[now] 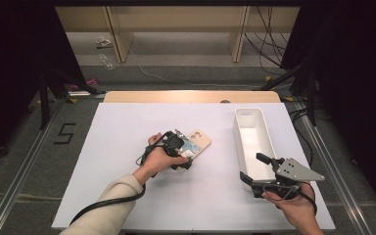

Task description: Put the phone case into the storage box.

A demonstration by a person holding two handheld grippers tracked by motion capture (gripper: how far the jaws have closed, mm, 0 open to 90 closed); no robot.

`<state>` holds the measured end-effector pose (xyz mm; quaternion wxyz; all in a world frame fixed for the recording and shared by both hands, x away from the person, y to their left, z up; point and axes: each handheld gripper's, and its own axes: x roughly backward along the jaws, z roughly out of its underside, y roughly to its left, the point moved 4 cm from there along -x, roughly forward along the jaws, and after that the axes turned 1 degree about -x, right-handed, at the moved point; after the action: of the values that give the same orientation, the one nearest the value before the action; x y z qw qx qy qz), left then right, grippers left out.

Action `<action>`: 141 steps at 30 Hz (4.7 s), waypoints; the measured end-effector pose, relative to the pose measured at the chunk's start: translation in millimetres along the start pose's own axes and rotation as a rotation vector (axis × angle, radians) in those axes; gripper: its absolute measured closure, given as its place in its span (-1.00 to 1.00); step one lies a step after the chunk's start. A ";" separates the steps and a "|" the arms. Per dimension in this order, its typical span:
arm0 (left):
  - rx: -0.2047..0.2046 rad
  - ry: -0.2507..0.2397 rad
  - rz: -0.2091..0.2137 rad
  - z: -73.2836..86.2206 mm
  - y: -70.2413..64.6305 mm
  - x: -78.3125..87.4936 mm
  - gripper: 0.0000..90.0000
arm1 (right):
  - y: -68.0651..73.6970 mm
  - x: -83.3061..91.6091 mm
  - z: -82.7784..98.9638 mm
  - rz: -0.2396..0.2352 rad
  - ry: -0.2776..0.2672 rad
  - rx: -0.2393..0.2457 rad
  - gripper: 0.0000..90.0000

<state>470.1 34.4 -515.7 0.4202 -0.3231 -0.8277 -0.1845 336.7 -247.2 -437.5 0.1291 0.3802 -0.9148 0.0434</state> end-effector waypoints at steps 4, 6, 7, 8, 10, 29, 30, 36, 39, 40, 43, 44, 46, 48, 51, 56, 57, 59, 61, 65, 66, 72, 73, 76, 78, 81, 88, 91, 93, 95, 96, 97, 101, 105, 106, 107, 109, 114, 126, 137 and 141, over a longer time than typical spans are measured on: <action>0.002 0.004 -0.002 0.7 -0.3 -0.8 -0.99 | 0.2 0.0 -0.2 -0.001 -0.002 -0.001 -0.66; 0.003 0.005 -0.003 0.7 -0.4 -0.7 -0.98 | 0.1 0.0 -0.1 -0.001 -0.001 0.000 -0.66; 0.003 0.007 -0.003 0.8 -0.5 -0.9 -0.98 | 0.1 0.0 -0.1 -0.001 -0.001 -0.001 -0.66; 0.003 0.007 -0.003 0.8 -0.5 -0.9 -0.98 | 0.1 0.0 -0.1 -0.001 -0.002 -0.001 -0.66; 0.002 0.016 0.000 1.7 -0.2 -1.9 -0.98 | 0.1 0.0 0.0 -0.001 -0.001 0.000 -0.66; 0.026 0.024 0.037 3.0 0.9 -2.8 -0.87 | 0.3 -0.4 0.5 -0.003 0.004 0.001 -0.66; 0.028 0.023 0.036 3.0 0.9 -2.7 -0.87 | 0.4 -0.4 0.5 -0.004 0.004 0.000 -0.66; 0.031 0.024 0.040 2.9 1.2 -2.6 -0.85 | 0.3 -0.6 0.5 -0.005 0.003 -0.002 -0.66; 0.034 0.031 0.041 2.7 0.8 -1.6 -0.82 | 0.4 -0.7 0.6 -0.006 0.003 -0.002 -0.66; 0.033 0.030 0.042 2.5 0.4 -1.4 -0.81 | 0.4 -0.7 0.6 -0.006 0.003 -0.002 -0.66; 0.032 0.031 0.041 2.3 0.0 -1.2 -0.78 | 0.5 -0.7 0.6 -0.006 0.003 -0.002 -0.66; 0.031 0.032 0.042 2.4 0.2 -1.1 -0.78 | 0.5 -0.7 0.6 -0.006 0.003 -0.002 -0.66; 0.032 0.031 0.042 2.4 0.1 -1.0 -0.77 | 0.4 -0.6 0.6 -0.005 0.004 -0.001 -0.65; 0.033 0.033 0.038 2.4 -0.3 -0.9 -0.77 | 0.5 -0.6 0.5 -0.006 0.002 -0.002 -0.66; 0.035 0.032 0.037 2.5 -0.6 -0.8 -0.76 | 0.6 -0.5 0.5 -0.006 0.004 -0.002 -0.66; 0.037 0.033 0.035 2.5 -0.9 -0.4 -0.76 | 0.5 -0.3 0.4 -0.005 0.003 -0.002 -0.66; 0.039 0.033 0.034 2.5 -0.9 -0.4 -0.76 | 0.4 -0.3 0.3 -0.006 0.002 -0.002 -0.65; 0.039 0.033 0.034 2.6 -0.9 -0.3 -0.76 | 0.4 -0.3 0.3 -0.006 0.002 -0.002 -0.66; 0.043 0.028 0.034 2.8 -1.0 -0.2 -0.76 | 0.5 -0.2 0.2 -0.006 0.001 -0.002 -0.66; 0.059 0.025 0.038 2.8 -1.0 0.4 -0.75 | 0.3 0.1 0.1 -0.005 0.000 -0.002 -0.66; 0.065 0.021 0.043 2.7 -0.8 0.9 -0.75 | 0.4 0.0 0.0 -0.005 -0.001 -0.003 -0.66; 0.067 -0.004 0.046 0.2 0.2 7.3 -0.75 | 0.4 -0.2 -0.3 -0.003 -0.002 -0.002 -0.66; 0.070 -0.012 0.046 -0.4 0.1 9.1 -0.75 | 0.3 -0.2 -0.3 -0.003 -0.001 -0.001 -0.66; 0.063 -0.030 0.046 -1.9 -0.2 15.2 -0.75 | 0.3 -0.4 -0.6 -0.002 -0.002 -0.004 -0.65; 0.060 -0.040 0.047 -2.2 -1.8 19.3 -0.75 | 1.1 -0.7 -0.8 -0.004 -0.002 -0.003 -0.66; 0.053 -0.065 0.051 -3.5 -4.5 26.1 -0.75 | 1.8 -3.2 -1.3 -0.004 -0.005 -0.012 -0.65; 0.042 -0.124 0.062 -3.5 -9.7 46.4 -0.75 | 5.1 -7.2 -4.7 -0.013 -0.008 -0.018 -0.65; 0.030 -0.146 0.064 -0.7 -12.9 54.1 -0.75 | 5.5 -9.2 -8.1 -0.014 -0.011 -0.022 -0.66; 0.020 -0.164 0.066 1.0 -15.7 59.5 -0.75 | 5.9 -11.8 -10.8 -0.013 -0.018 -0.028 -0.65; 0.016 -0.175 0.067 1.7 -17.9 62.9 -0.74 | 6.6 -13.4 -12.4 -0.016 -0.020 -0.027 -0.66; 0.008 -0.193 0.069 2.4 -21.2 68.4 -0.74 | 8.3 -18.5 -15.5 -0.020 -0.022 -0.028 -0.66; 0.003 -0.198 0.070 2.5 -22.5 70.2 -0.74 | 9.0 -21.4 -16.8 -0.025 -0.022 -0.031 -0.66; -0.011 -0.214 0.071 3.2 -27.3 75.2 -0.74 | 11.5 -28.7 -19.9 -0.026 -0.025 -0.022 -0.66; -0.027 -0.227 0.076 5.7 -31.2 80.5 -0.74 | 14.6 -40.5 -23.9 -0.027 -0.019 -0.021 -0.67; -0.029 -0.229 0.076 6.3 -31.6 81.6 -0.74 | 14.7 -42.0 -24.4 -0.027 -0.018 -0.022 -0.67; -0.030 -0.232 0.075 6.9 -31.9 82.7 -0.74 | 14.8 -43.9 -25.1 -0.026 -0.014 -0.020 -0.67; -0.030 -0.237 0.074 7.6 -32.3 83.6 -0.74 | 14.9 -46.0 -25.9 -0.021 -0.013 -0.024 -0.68; -0.042 -0.255 0.072 14.0 -34.7 89.0 -0.74 | 14.1 -57.8 -33.3 -0.011 -0.008 -0.029 -0.69; -0.077 -0.293 0.062 27.3 -39.6 100.8 -0.74 | 11.9 -79.4 -43.9 -0.006 0.001 -0.067 -0.71; -0.085 -0.308 0.068 37.9 -45.1 110.0 -0.74 | 20.2 -93.4 -44.7 -0.014 0.035 -0.083 -0.72; -0.092 -0.316 0.073 40.6 -49.3 112.7 -0.74 | 21.2 -96.4 -46.0 -0.014 0.037 -0.082 -0.72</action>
<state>363.4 65.0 -449.0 0.2759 -0.3969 -0.8618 -0.1537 396.3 -158.0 -418.8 0.1617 0.3801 -0.9106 0.0118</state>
